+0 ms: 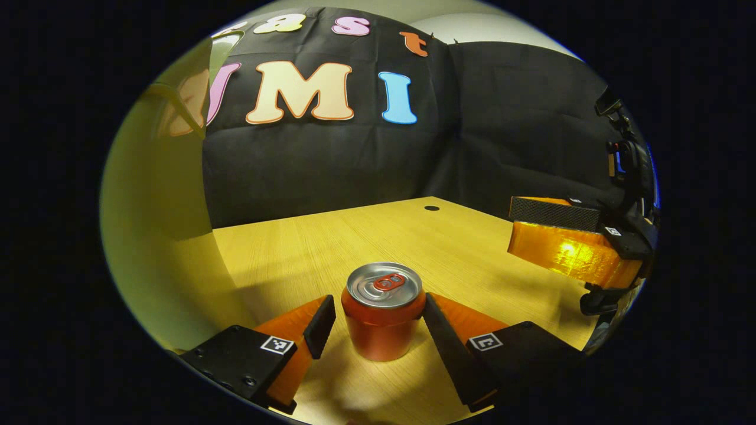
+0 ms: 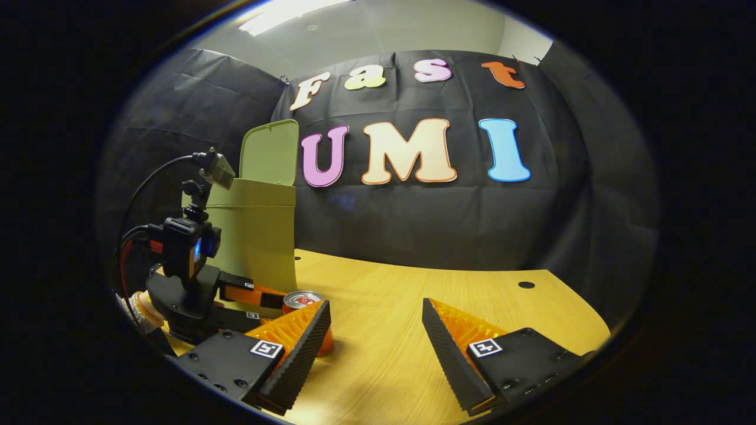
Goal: Press the lid of the desktop garbage bin to open it, pick up the crumpled paper on the desktop and throw it into the bin, then pick up the pop can on the desktop and drop it into the bin, and finally close the garbage bin lid.
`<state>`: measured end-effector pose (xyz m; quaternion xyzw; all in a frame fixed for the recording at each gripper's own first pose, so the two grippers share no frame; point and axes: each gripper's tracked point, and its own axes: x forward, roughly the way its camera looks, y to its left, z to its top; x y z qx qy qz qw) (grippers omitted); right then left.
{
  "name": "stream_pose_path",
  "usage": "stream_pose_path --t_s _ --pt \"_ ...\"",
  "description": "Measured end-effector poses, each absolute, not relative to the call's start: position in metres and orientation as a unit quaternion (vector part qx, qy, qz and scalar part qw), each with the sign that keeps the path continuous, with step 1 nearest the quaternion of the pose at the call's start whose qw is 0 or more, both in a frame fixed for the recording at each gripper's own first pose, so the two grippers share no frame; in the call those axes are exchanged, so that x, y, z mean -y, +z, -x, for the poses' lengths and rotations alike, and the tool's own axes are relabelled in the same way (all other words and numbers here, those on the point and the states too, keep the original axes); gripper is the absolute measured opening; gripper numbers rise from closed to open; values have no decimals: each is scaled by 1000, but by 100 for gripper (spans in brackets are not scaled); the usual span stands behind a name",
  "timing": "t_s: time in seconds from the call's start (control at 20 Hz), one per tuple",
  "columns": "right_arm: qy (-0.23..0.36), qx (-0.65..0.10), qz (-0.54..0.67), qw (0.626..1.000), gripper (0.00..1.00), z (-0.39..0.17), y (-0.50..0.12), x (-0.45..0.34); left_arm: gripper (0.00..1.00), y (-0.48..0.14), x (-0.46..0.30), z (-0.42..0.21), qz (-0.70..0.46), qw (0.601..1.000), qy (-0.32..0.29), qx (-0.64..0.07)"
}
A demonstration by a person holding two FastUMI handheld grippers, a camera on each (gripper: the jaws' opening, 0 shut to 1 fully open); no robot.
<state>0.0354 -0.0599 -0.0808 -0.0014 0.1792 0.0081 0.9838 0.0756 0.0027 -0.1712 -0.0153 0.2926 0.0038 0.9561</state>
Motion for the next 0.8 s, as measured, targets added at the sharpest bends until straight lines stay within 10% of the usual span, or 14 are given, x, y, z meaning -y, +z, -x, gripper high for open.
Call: stream_pose_path --t_s 0.8 --pt "-4 -187 -8 982 98 -31 -85 72 77 -7 26 -81 1 978 -22 -209"
